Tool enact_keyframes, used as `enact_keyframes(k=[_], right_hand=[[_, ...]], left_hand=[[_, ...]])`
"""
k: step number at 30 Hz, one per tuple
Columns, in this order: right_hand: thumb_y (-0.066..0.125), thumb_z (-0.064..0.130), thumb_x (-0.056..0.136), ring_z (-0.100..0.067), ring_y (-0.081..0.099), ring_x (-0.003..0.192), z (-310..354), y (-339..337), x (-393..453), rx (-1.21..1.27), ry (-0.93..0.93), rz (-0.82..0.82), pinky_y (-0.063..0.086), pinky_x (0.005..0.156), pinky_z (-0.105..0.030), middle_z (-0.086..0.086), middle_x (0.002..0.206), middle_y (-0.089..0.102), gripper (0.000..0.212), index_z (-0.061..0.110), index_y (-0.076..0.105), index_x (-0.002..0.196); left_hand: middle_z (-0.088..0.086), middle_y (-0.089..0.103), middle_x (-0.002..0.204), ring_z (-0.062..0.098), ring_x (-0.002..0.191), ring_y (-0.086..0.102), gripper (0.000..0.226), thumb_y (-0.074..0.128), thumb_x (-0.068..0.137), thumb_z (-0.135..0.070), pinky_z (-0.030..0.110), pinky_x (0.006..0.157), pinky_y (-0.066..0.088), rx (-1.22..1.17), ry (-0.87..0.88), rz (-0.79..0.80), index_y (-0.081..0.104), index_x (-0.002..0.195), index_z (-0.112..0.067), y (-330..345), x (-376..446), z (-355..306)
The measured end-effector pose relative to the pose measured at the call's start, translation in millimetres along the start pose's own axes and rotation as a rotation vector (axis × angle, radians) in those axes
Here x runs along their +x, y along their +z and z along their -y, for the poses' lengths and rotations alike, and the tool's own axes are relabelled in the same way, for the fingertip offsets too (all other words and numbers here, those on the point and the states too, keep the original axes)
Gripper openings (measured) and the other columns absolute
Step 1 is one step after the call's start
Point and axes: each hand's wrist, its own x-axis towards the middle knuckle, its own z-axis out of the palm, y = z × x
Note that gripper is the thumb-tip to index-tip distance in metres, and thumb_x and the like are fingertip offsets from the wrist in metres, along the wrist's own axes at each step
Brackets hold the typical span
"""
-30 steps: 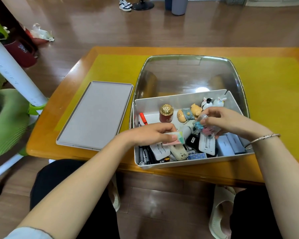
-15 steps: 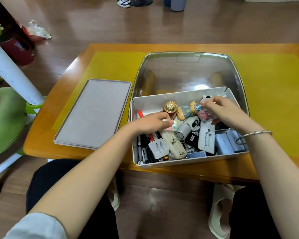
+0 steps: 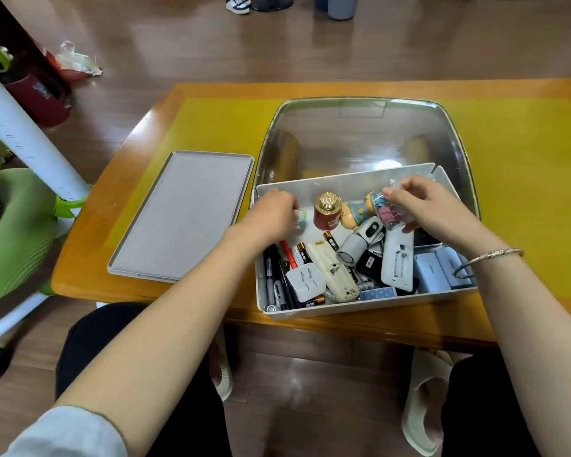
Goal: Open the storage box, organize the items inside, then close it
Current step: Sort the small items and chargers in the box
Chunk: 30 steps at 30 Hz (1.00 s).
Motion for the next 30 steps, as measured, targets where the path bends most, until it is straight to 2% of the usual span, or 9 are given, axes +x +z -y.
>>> enact_keyframes(k=[4, 8, 10, 12, 15, 18, 21, 25, 30], right_hand=[[0.058, 0.049, 0.085, -0.022, 0.065, 0.082, -1.1, -0.1, 0.1, -0.003, -0.012, 0.002, 0.059, 0.066, -0.039, -0.008, 0.093, 0.067, 0.032, 0.018, 0.057, 0.092], [0.058, 0.049, 0.085, -0.02, 0.065, 0.079, -3.6, -0.2, 2.3, 0.001, -0.028, 0.017, 0.057, 0.068, -0.04, -0.005, 0.092, 0.068, 0.032, 0.018, 0.058, 0.094], [0.058, 0.051, 0.083, -0.016, 0.065, 0.075, -4.8, 0.1, 2.6, -0.011, -0.039, 0.017, 0.056, 0.064, -0.035, -0.004, 0.091, 0.068, 0.033, 0.019, 0.058, 0.092], [0.058, 0.052, 0.083, -0.013, 0.065, 0.075, -5.8, -0.3, 2.4, -0.034, -0.044, 0.011, 0.053, 0.06, -0.026, -0.001, 0.09, 0.068, 0.035, 0.019, 0.058, 0.093], [0.057, 0.053, 0.083, -0.01, 0.066, 0.078, -5.2, -1.4, 1.8, -0.053, -0.046, 0.002, 0.049, 0.059, -0.021, 0.006, 0.087, 0.067, 0.029, 0.025, 0.058, 0.091], [0.06, 0.053, 0.082, -0.012, 0.064, 0.077, -4.9, 2.3, 3.0, -0.057, -0.057, 0.001, 0.052, 0.064, -0.027, 0.008, 0.085, 0.063, 0.023, 0.031, 0.056, 0.085], [0.061, 0.053, 0.081, -0.01, 0.061, 0.076, -5.5, 7.3, 3.0, -0.07, -0.063, 0.003, 0.048, 0.061, -0.024, 0.011, 0.087, 0.061, 0.021, 0.034, 0.053, 0.083], [0.06, 0.059, 0.077, -0.009, 0.06, 0.079, -5.2, 10.0, 2.2, -0.082, -0.07, 0.005, 0.045, 0.061, -0.023, 0.01, 0.092, 0.062, 0.025, 0.037, 0.052, 0.085], [0.063, 0.056, 0.077, -0.015, 0.065, 0.086, -3.4, 12.2, -3.5, -0.008, -0.096, -0.014, 0.056, 0.07, -0.032, 0.008, 0.097, 0.064, 0.031, 0.032, 0.059, 0.097]], left_hand=[[0.015, 0.059, 0.114, 0.031, 0.102, 0.058, 0.034, 0.068, 0.085, -0.015, 0.04, 0.086, 0.049, -0.024, -0.074, 0.003, 0.05, 0.112, -0.006, 11.3, 4.2, -6.6], [0.012, 0.064, 0.111, 0.026, 0.099, 0.059, 0.029, 0.071, 0.079, -0.002, 0.032, 0.083, 0.05, -0.038, -0.072, 0.119, 0.064, 0.106, -0.008, 10.2, 11.5, -8.9], [0.009, 0.063, 0.112, 0.025, 0.098, 0.059, 0.028, 0.065, 0.08, 0.004, 0.027, 0.078, 0.047, -0.099, -0.069, 0.125, 0.066, 0.104, -0.01, 8.1, 14.0, -9.8], [0.011, 0.058, 0.119, 0.028, 0.108, 0.055, 0.033, 0.056, 0.082, 0.005, 0.03, 0.087, 0.045, -0.086, -0.027, 0.105, 0.061, 0.112, -0.009, 10.5, 12.5, -11.6], [0.017, 0.045, 0.128, 0.034, 0.117, 0.045, 0.041, 0.055, 0.085, -0.002, 0.044, 0.099, 0.04, -0.07, 0.005, 0.055, 0.048, 0.125, -0.007, 20.8, 2.7, -10.2], [0.018, 0.052, 0.122, 0.036, 0.112, 0.046, 0.035, 0.052, 0.089, -0.009, 0.042, 0.092, 0.041, 0.133, -0.001, -0.019, 0.049, 0.123, -0.012, 26.5, -9.4, -6.5], [0.015, 0.056, 0.125, 0.035, 0.117, 0.043, 0.038, 0.042, 0.092, -0.013, 0.039, 0.094, 0.035, 0.36, 0.014, 0.087, 0.053, 0.127, -0.019, 29.7, -14.0, -7.1], [0.015, 0.053, 0.128, 0.035, 0.119, 0.04, 0.04, 0.038, 0.09, -0.009, 0.044, 0.098, 0.031, 0.38, 0.053, 0.175, 0.05, 0.128, -0.014, 31.5, -14.0, -12.5], [0.015, 0.051, 0.127, 0.034, 0.118, 0.044, 0.038, 0.039, 0.091, -0.008, 0.043, 0.096, 0.036, 0.41, 0.072, 0.126, 0.046, 0.128, -0.007, 32.5, -21.9, -11.6]])
